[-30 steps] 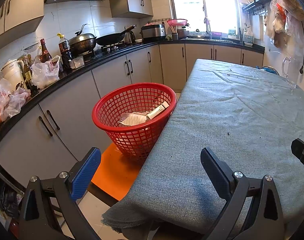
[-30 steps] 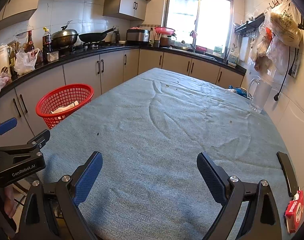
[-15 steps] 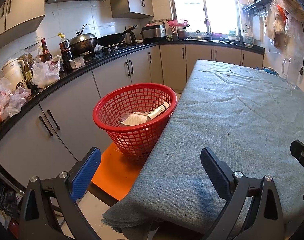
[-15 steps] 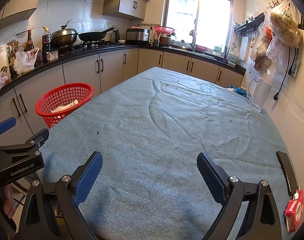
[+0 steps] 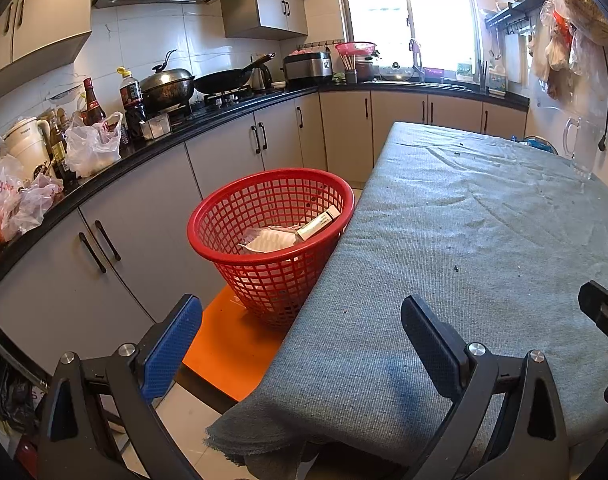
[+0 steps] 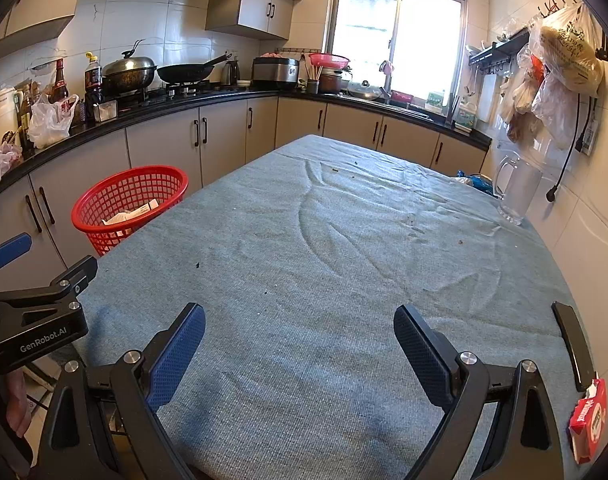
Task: Collect trash
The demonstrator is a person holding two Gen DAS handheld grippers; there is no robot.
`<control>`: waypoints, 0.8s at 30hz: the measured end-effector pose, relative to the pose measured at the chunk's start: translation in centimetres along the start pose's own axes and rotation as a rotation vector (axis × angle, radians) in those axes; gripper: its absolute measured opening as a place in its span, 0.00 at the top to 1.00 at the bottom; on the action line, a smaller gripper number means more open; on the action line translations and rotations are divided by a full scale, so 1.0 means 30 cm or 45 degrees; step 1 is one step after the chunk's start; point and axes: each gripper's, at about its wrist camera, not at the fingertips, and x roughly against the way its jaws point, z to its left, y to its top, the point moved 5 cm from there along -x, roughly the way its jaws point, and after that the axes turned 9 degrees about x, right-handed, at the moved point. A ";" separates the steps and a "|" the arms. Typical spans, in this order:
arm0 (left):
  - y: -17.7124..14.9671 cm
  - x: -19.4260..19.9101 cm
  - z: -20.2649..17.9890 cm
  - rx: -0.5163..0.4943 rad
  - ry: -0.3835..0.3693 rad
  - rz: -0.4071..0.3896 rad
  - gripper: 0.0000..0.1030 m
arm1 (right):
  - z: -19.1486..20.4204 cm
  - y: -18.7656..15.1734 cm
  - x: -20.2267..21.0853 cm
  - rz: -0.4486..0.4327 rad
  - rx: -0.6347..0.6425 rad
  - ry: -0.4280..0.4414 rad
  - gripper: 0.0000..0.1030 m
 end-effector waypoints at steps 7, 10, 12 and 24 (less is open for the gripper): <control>0.000 0.009 -0.001 0.001 0.001 -0.005 0.04 | 0.002 -0.003 0.008 -0.003 0.001 -0.005 0.05; 0.001 0.011 -0.002 0.000 -0.002 -0.006 0.04 | 0.001 -0.003 0.007 -0.002 0.001 -0.002 0.05; 0.001 0.011 -0.002 0.000 0.000 -0.007 0.04 | 0.002 -0.001 0.007 -0.003 0.002 -0.003 0.05; 0.000 0.035 -0.023 -0.011 -0.004 -0.019 0.04 | 0.001 -0.009 0.025 -0.011 -0.004 -0.007 0.05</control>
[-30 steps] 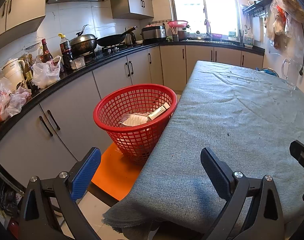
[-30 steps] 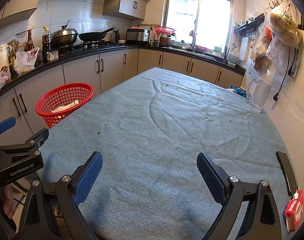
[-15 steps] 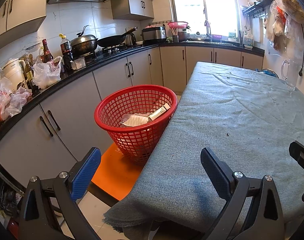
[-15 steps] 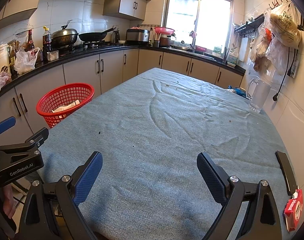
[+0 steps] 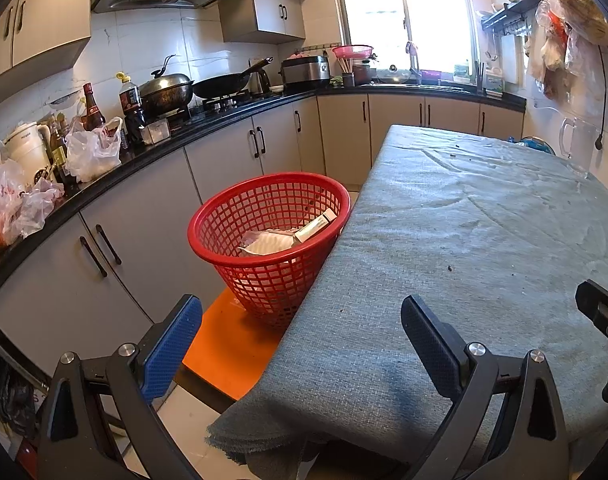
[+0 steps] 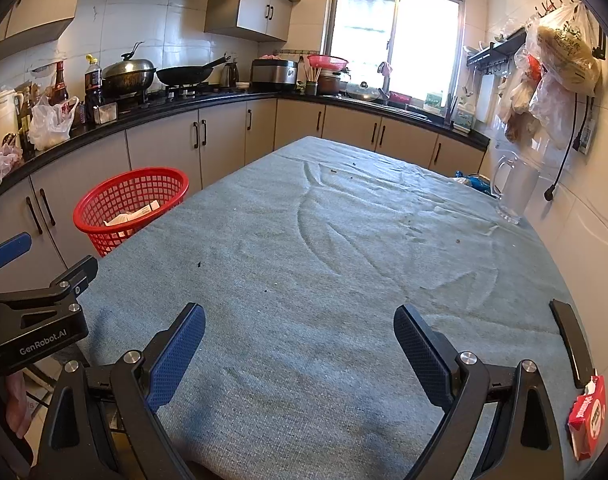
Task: Collect trash
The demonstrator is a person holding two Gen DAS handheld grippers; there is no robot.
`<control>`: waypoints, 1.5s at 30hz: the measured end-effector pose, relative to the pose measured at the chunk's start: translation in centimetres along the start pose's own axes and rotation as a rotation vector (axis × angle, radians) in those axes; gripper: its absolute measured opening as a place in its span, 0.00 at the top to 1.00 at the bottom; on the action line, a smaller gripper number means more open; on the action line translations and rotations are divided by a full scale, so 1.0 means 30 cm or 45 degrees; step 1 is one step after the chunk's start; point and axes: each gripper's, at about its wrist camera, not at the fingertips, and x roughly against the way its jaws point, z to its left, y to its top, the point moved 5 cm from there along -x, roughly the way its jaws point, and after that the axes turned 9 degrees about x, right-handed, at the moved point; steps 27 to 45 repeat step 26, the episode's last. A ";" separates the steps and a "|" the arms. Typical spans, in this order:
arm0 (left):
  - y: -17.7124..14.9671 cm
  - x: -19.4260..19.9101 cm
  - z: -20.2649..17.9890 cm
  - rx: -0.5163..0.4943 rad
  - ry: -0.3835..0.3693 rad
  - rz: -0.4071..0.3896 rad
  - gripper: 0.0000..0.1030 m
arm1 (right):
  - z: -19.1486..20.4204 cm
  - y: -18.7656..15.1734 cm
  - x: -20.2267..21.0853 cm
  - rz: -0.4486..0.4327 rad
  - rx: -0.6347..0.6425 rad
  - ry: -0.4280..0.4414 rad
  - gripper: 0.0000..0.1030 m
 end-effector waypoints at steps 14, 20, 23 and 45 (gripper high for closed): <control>0.044 -0.006 -0.206 -0.131 -0.118 -0.003 0.04 | -0.198 -0.040 -0.004 0.040 -0.178 -0.071 0.05; 0.047 -0.078 -0.478 -0.225 -0.342 0.186 0.04 | -0.453 -0.098 -0.075 0.170 -0.345 -0.190 0.00; 0.030 -0.140 -0.638 -0.281 -0.404 0.325 0.04 | -0.573 -0.141 -0.146 0.278 -0.414 -0.231 0.00; 0.008 -0.189 -0.760 -0.322 -0.446 0.395 0.04 | -0.674 -0.192 -0.211 0.361 -0.509 -0.247 0.00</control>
